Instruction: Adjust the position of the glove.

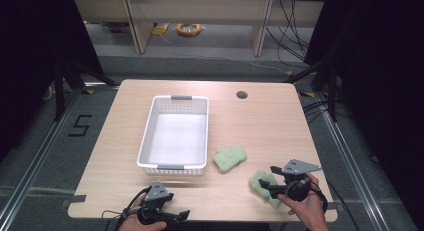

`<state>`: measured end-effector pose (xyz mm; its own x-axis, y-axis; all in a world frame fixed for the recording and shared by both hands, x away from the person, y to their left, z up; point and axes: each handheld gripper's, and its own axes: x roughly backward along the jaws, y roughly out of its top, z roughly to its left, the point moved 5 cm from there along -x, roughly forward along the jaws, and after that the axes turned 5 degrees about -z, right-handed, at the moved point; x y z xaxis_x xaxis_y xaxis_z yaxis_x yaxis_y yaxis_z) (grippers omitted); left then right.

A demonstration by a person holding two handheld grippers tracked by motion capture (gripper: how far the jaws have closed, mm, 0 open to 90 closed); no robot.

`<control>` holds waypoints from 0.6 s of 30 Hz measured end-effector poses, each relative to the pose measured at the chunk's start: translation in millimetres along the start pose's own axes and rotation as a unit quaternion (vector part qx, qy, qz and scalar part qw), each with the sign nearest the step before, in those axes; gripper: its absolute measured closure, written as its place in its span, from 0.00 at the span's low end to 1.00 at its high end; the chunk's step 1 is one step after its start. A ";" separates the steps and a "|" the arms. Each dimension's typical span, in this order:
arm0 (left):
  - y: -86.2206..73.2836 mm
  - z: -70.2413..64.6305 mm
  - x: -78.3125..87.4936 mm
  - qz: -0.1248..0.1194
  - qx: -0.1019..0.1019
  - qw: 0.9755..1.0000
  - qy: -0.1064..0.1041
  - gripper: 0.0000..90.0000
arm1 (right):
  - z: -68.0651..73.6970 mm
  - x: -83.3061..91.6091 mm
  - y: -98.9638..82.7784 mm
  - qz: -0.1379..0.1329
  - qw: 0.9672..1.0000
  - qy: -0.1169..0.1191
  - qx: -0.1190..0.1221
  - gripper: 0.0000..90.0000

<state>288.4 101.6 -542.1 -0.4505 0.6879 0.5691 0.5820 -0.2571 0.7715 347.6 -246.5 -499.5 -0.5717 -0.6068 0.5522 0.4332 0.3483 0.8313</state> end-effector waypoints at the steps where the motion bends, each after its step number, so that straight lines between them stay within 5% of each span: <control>1: -0.4 2.2 1.0 0.005 -0.012 1.000 0.004 0.18 | 2.4 -1.5 1.2 0.002 1.000 -0.002 -0.006 0.37; 11: 1.0 0.9 1.0 -0.004 -0.004 1.000 -0.001 0.18 | 11.4 -27.8 29.1 0.011 0.999 0.020 0.035 0.41; 18: 1.7 0.8 1.5 -0.009 0.001 1.000 0.003 0.18 | 12.8 -48.4 49.2 0.027 0.998 0.022 0.043 0.49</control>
<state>289.3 102.8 -540.2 -0.4653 0.6887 0.5560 0.5752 -0.2422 0.7814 387.7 -190.8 -484.5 -0.5173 -0.6150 0.5951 0.4011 0.4401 0.8034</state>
